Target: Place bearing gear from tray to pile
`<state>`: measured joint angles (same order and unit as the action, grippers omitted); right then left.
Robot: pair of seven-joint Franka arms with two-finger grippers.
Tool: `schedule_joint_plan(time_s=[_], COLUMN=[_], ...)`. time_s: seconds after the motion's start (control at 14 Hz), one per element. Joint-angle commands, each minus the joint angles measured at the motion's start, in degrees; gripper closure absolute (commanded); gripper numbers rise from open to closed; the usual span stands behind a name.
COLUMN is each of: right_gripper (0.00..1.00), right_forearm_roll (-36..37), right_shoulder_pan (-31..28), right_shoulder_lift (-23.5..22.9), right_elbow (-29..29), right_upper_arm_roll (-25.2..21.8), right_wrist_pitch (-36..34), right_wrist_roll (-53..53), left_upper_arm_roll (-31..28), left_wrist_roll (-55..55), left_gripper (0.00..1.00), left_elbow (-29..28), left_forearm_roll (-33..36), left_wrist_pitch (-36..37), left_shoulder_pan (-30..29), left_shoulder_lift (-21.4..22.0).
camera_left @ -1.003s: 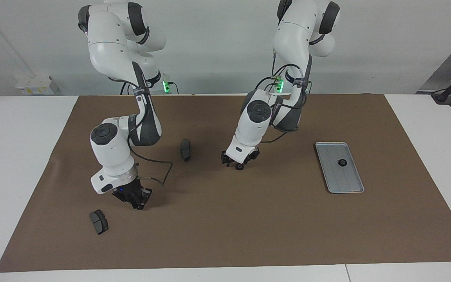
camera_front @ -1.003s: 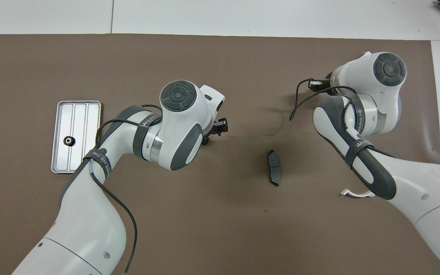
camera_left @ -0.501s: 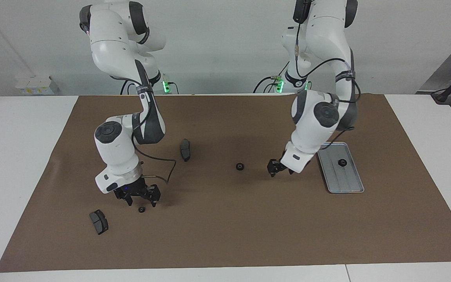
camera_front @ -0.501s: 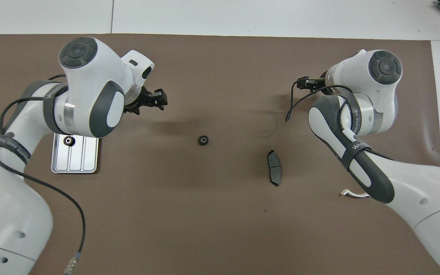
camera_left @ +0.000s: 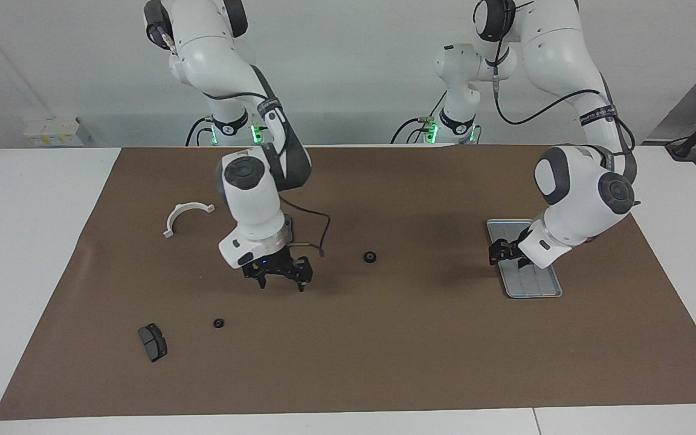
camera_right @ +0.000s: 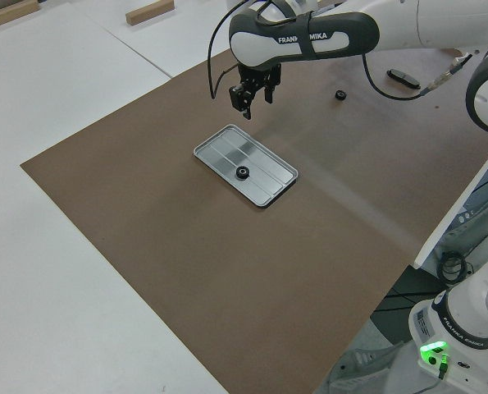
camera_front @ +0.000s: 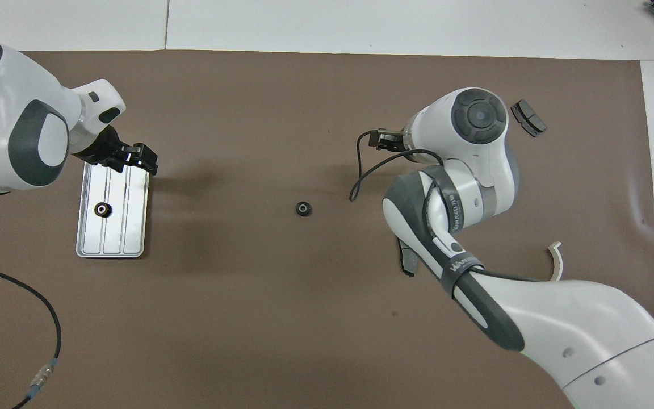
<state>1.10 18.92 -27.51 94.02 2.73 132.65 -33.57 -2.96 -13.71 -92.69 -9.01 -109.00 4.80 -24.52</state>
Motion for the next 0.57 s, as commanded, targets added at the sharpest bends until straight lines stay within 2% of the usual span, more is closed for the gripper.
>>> schedule_joint_plan(time_s=[0.0, 0.29, 0.5], right_gripper=[0.00, 0.00, 0.00], right_forearm_roll=[-0.22, 4.61, 5.23], right_shoulder_pan=[5.57, 12.70, 15.87], right_shoulder_lift=[0.00, -3.07, -6.32], right_elbow=[-0.42, -3.22, -4.37], right_upper_arm_roll=[-0.44, -0.27, -0.36], right_wrist_pitch=[-0.64, -0.64, -0.11], right_wrist_roll=[-7.88, -20.19, -21.89], left_upper_arm_roll=[0.76, 0.76, 0.77], left_wrist_roll=[-7.27, -14.30, -18.27], left_gripper=[0.21, 0.21, 0.22], left_elbow=[-1.00, -1.00, -3.18], left_forearm_roll=[5.30, 7.95, 7.95], left_wrist_pitch=[0.29, -3.57, -5.34], left_shoulder_pan=[-2.77, -4.79, -5.59], left_shoulder_lift=[-0.17, -1.84, -1.76])
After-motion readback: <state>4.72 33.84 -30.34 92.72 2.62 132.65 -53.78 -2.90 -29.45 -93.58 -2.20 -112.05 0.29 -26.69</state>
